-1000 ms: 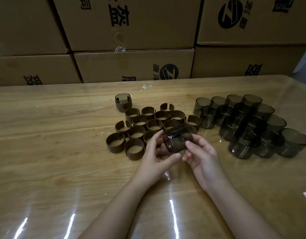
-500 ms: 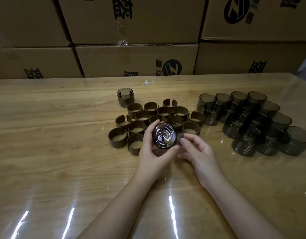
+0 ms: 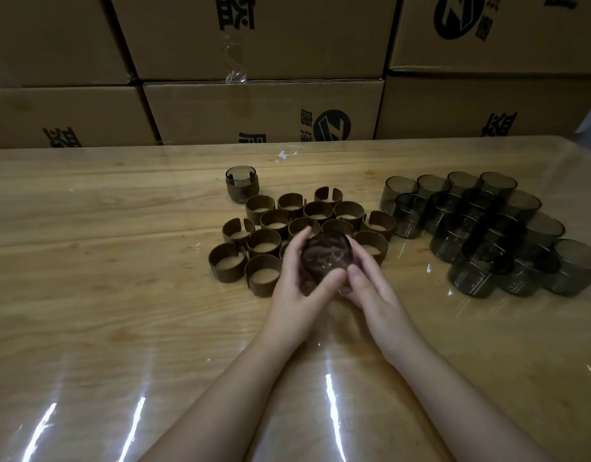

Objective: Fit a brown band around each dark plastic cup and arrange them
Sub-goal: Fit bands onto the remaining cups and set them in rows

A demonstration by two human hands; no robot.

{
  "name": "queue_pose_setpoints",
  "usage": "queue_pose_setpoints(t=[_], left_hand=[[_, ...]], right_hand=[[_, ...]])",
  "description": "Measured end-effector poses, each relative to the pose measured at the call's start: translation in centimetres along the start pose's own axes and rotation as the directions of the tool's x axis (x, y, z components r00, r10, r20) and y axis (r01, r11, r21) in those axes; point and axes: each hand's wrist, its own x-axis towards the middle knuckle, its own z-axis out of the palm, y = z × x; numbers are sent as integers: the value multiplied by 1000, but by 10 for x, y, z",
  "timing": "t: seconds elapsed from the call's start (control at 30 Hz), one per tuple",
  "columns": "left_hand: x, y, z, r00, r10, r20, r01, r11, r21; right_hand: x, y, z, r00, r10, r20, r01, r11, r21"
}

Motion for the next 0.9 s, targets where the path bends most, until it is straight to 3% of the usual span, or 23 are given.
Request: queue_pose_setpoints(t=[0.17,0.3,0.43,0.6,0.8,0.9], left_hand=[[0,3,4,990,89,108,-100,990,102],[0,5,5,977,192,97,-207,961,183],[-2,4,6,976,216,26,-217,955,202],[-3,3,5,980,197,-9,-187,941,282],[-6,3,8,984,176,-2,-162,907,390],[-6,3,9,978,210,19,-200,896,396]], right_hand=[[8,1,-7,987,139,-74,-93,892,442],[11,-2,-11,982,187,-3,-152,808,570],[11,0,-14,976,216,26,-201,853,482],[10,-6,-12,969,229,-94,-185,922,339],[1,-7,-8,975,55,-216,-35,995,98],[-4,-2,0,982,-97,-163,80,991,-109]])
